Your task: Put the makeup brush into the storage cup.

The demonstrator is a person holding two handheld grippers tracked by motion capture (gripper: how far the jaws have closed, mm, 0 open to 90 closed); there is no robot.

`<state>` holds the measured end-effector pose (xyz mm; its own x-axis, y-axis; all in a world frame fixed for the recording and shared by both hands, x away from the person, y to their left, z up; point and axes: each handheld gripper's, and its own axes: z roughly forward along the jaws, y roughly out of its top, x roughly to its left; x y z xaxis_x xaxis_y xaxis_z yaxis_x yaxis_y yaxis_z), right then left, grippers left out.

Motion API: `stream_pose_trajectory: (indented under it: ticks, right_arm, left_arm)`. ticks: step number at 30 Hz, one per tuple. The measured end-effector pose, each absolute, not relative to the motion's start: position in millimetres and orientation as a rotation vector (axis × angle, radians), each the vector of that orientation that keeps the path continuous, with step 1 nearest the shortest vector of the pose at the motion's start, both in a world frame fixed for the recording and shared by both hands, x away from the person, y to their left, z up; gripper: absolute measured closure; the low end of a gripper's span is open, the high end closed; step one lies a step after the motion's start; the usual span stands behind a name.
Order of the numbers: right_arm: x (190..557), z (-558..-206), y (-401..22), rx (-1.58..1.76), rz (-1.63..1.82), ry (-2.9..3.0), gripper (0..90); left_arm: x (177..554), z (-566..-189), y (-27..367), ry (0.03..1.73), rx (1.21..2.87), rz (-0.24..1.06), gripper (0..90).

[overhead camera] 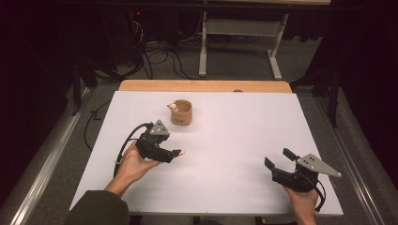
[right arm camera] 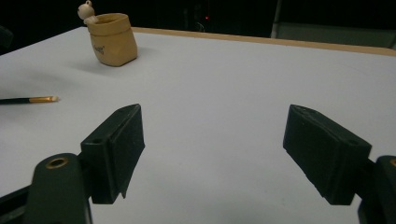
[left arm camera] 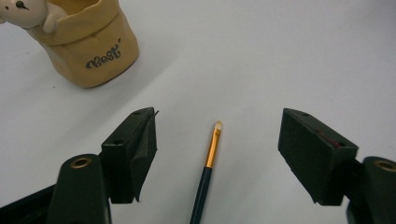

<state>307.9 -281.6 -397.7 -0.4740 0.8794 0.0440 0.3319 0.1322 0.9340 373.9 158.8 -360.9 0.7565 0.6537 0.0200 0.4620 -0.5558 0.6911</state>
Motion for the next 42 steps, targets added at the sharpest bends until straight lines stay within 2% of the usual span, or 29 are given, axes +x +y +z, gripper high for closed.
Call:
stream_pose_trajectory:
  ticks: [42]
  right_arm:
    - [308.2,-397.9,-283.2,1.178,1.340,1.865,22.6]
  left_arm:
    - [380.6,-358.0,150.9,0.871,2.468,0.296,33.3]
